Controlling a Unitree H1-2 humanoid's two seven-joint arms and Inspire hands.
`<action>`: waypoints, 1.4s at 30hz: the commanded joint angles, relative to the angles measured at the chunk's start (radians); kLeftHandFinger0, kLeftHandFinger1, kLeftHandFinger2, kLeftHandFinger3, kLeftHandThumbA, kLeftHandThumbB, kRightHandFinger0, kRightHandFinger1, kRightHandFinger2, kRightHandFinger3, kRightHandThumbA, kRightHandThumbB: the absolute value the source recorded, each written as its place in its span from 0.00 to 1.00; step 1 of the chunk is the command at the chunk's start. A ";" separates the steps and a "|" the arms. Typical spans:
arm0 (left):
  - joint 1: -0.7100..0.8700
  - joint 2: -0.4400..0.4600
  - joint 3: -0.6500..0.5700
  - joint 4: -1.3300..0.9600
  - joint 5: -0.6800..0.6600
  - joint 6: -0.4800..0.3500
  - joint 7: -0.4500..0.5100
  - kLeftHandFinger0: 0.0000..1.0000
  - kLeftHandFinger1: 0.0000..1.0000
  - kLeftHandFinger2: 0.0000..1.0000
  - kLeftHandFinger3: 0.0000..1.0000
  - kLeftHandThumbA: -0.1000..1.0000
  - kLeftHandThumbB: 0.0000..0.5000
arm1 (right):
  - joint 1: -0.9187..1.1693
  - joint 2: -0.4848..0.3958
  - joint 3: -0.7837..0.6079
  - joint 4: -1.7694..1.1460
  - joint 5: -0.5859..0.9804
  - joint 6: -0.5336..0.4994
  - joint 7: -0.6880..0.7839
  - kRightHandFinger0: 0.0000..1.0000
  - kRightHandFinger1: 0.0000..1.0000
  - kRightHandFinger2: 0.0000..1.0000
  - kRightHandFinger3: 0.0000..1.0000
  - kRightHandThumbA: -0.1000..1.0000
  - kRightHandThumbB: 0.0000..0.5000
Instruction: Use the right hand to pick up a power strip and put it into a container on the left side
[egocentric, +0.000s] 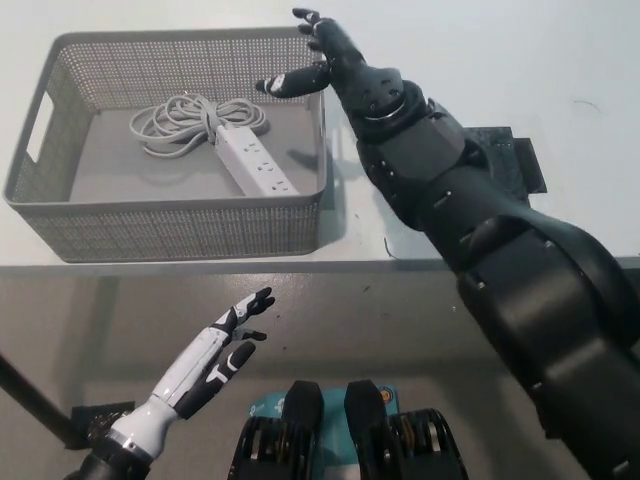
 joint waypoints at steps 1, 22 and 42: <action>-0.022 0.013 -0.006 -0.008 -0.007 -0.007 -0.026 0.83 1.00 1.00 1.00 1.00 0.55 | -0.214 -0.040 0.222 -0.054 -0.276 -0.113 0.005 1.00 1.00 1.00 1.00 1.00 1.00; 0.000 -0.009 0.019 -0.017 -0.013 -0.010 0.005 1.00 1.00 1.00 1.00 1.00 0.57 | 0.260 -0.670 -0.030 -1.517 -0.150 0.011 0.245 1.00 1.00 1.00 1.00 1.00 0.79; 0.060 -0.043 0.035 0.020 -0.030 -0.044 0.028 1.00 1.00 1.00 1.00 1.00 0.56 | 1.431 -0.336 0.004 -2.180 -0.248 -0.389 -0.037 1.00 1.00 1.00 1.00 1.00 0.70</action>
